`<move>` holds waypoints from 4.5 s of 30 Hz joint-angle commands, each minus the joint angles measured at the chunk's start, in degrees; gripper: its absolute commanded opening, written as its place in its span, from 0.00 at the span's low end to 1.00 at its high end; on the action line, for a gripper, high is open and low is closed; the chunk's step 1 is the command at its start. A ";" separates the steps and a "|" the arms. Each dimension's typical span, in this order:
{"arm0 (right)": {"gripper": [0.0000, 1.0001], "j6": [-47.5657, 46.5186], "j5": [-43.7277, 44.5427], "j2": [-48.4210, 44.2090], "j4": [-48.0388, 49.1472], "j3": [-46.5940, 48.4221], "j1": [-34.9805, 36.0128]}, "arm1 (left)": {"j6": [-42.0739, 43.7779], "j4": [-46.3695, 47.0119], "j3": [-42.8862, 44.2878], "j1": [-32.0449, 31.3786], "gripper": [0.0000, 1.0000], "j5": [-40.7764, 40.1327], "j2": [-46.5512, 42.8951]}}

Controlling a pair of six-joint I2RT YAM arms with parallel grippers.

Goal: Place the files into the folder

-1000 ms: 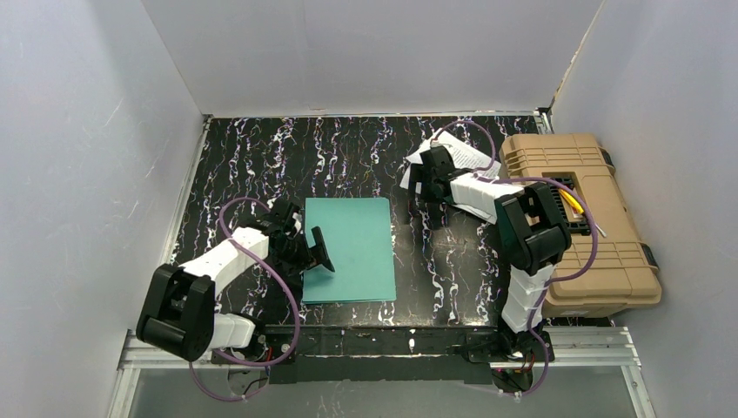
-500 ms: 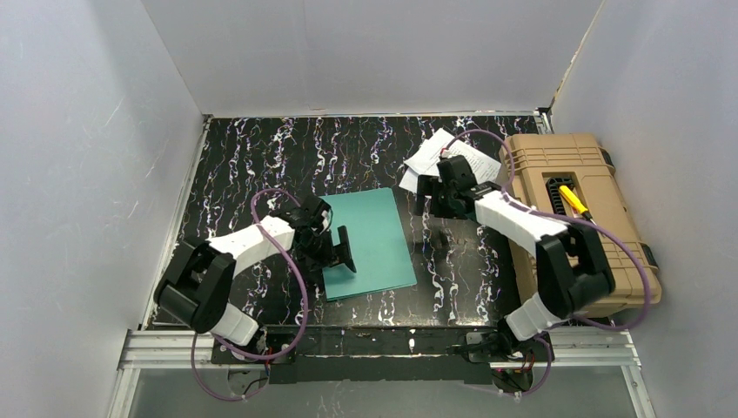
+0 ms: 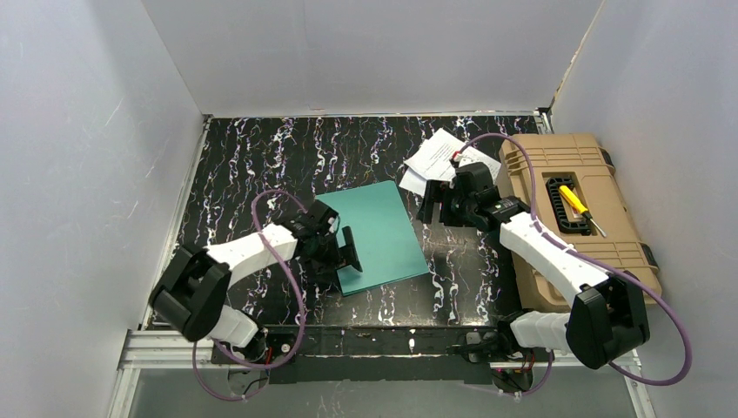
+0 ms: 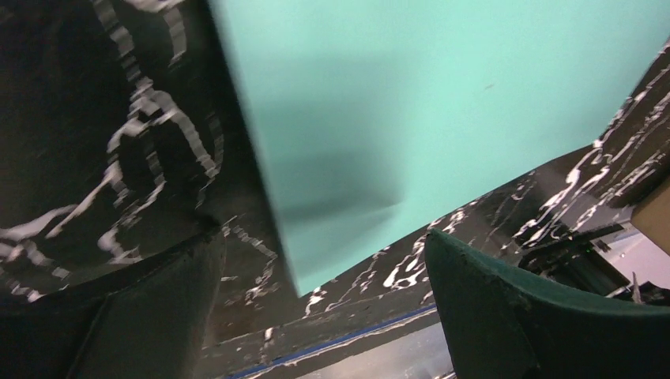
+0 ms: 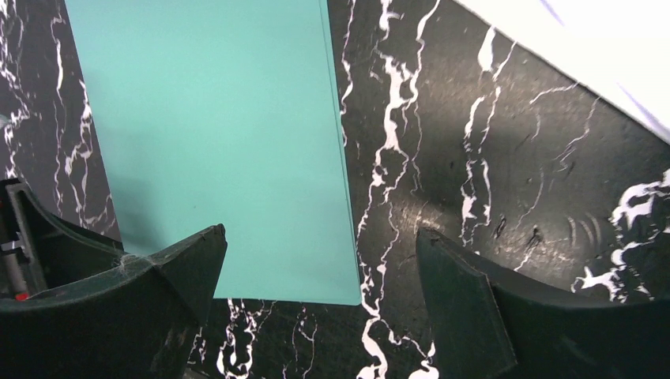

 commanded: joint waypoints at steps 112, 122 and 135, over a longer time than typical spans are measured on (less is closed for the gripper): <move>0.99 11.33 -5.15 9.05 20.46 -15.91 15.69 | -23.36 9.05 -37.98 3.71 0.08 -15.70 -24.02; 0.91 18.38 -8.13 1.34 32.78 -23.53 15.22 | -23.09 9.95 -38.46 3.73 0.07 -15.53 -23.52; 0.69 22.74 -7.63 -7.64 38.92 -28.11 15.19 | -21.61 10.35 -37.50 3.77 0.06 -15.15 -22.57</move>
